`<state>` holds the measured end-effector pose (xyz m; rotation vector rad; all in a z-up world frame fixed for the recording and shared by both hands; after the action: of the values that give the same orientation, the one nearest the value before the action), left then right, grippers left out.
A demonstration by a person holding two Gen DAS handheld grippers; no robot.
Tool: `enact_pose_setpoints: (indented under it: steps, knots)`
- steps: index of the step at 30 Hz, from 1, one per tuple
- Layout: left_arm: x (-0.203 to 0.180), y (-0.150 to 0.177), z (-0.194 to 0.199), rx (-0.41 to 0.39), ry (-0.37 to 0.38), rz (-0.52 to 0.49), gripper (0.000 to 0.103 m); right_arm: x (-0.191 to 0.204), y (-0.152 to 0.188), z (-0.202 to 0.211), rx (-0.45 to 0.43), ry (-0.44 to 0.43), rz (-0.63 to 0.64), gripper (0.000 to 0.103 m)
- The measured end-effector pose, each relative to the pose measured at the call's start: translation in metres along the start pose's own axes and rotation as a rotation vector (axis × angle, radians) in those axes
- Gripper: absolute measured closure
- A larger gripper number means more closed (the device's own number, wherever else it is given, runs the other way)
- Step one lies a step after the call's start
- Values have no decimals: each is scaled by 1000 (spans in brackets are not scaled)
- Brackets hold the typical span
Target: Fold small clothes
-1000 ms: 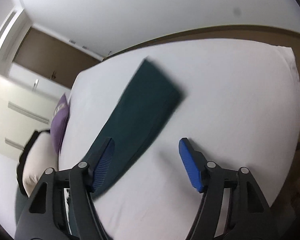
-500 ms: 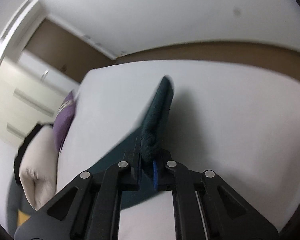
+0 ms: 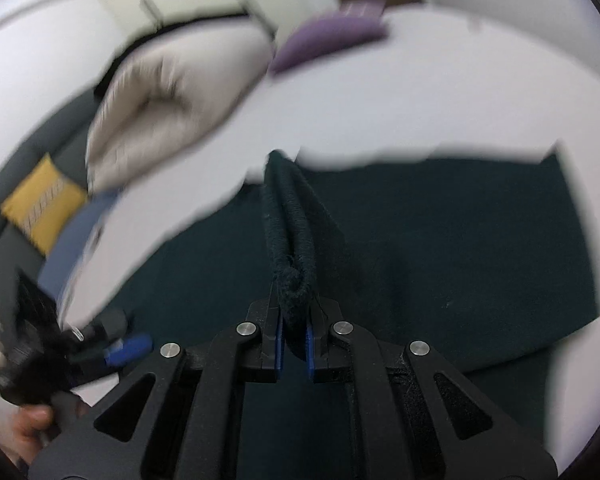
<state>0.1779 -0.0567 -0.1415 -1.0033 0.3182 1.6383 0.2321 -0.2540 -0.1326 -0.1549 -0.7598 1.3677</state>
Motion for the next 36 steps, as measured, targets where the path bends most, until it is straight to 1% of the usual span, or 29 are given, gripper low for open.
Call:
enact_pose_setpoints:
  steps: [1, 2, 4, 5, 6, 7, 8, 9, 10, 11, 12, 13, 14, 16, 17, 18, 20, 21, 22, 23, 25, 29, 31, 33, 34, 36]
  knots:
    - [0, -1, -7, 13, 10, 10, 15, 2, 8, -16, 31, 2, 8, 90]
    - [-1, -2, -13, 24, 19, 16, 15, 4, 24, -27, 41, -1, 9, 87]
    - [-5, 0, -25, 44, 25, 16, 15, 0, 40, -36, 28, -41, 3, 75]
    - [-8, 1, -31, 55, 30, 13, 15, 5, 64, -37, 18, -55, -2, 68]
    - [-13, 2, -40, 67, 32, 9, 15, 4, 71, -32, 7, -73, -16, 51]
    - [-17, 3, -47, 77, 32, 4, 15, 2, 77, -24, -9, -86, -32, 47]
    - [-20, 4, -53, 86, 28, -5, 16, 0, 78, -16, -26, -99, -41, 47]
    - [-24, 7, -62, 98, 19, -13, 22, -6, 80, -3, -43, -113, -54, 47]
    - [-26, 9, -71, 116, 10, -19, 34, 5, 76, 10, -57, -120, -72, 47]
    - [-28, 12, -80, 140, -4, -23, 39, -7, 75, 20, -71, -135, -113, 47]
    - [-28, 14, -89, 160, -31, -30, 50, -10, 77, 51, -89, -155, -153, 47]
    - [-28, 15, -95, 166, -60, -45, 61, -22, 74, 69, -103, -170, -188, 47]
    - [-28, 15, -99, 166, -87, -59, 67, -39, 73, 77, -126, -185, -249, 47]
    - [-27, 12, -102, 162, -128, -74, 89, -68, 72, 97, -145, -214, -345, 46]
    - [-27, 10, -102, 162, -133, -74, 90, -82, 72, 100, -153, -233, -398, 46]
    - [-28, 7, -100, 161, -127, -70, 94, -99, 73, 104, -164, -245, -456, 46]
    - [-32, 0, -95, 142, -116, -81, 94, -123, 85, 123, -181, -262, -531, 46]
    - [-37, -7, -91, 126, -108, -89, 95, -135, 86, 125, -194, -294, -589, 46]
    - [-40, -11, -85, 110, -101, -99, 95, -145, 93, 132, -199, -317, -623, 46]
    - [-46, -17, -80, 92, -97, -114, 95, -150, 94, 131, -203, -347, -664, 46]
    - [-56, -27, -65, 55, -88, -151, 95, -154, 92, 126, -199, -393, -709, 46]
    - [-68, -46, -38, -30, -86, -213, 95, -151, 74, 106, -162, -431, -749, 46]
    - [-60, -52, -26, -61, -91, -216, 95, -158, 67, 98, -162, -414, -779, 46]
    - [-45, -59, -18, -87, -109, -196, 95, -166, 58, 93, -182, -398, -799, 46]
    - [-36, -64, -18, -89, -115, -184, 95, -170, 54, 90, -190, -385, -811, 48]
    - [-15, -68, -21, -78, -141, -162, 95, -179, 48, 90, -224, -382, -840, 48]
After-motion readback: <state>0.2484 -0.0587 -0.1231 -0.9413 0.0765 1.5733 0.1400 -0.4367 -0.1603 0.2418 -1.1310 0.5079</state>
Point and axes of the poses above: each gripper's, at about its wrist camera, not at the fingertips, and z roughly against the way its jaws point, x to its left, y to its underside, the point moved 8 cm from there along -z, roughly the way its jaws point, and after that the axes turned 1 degree about z, right-handed, at the moved point
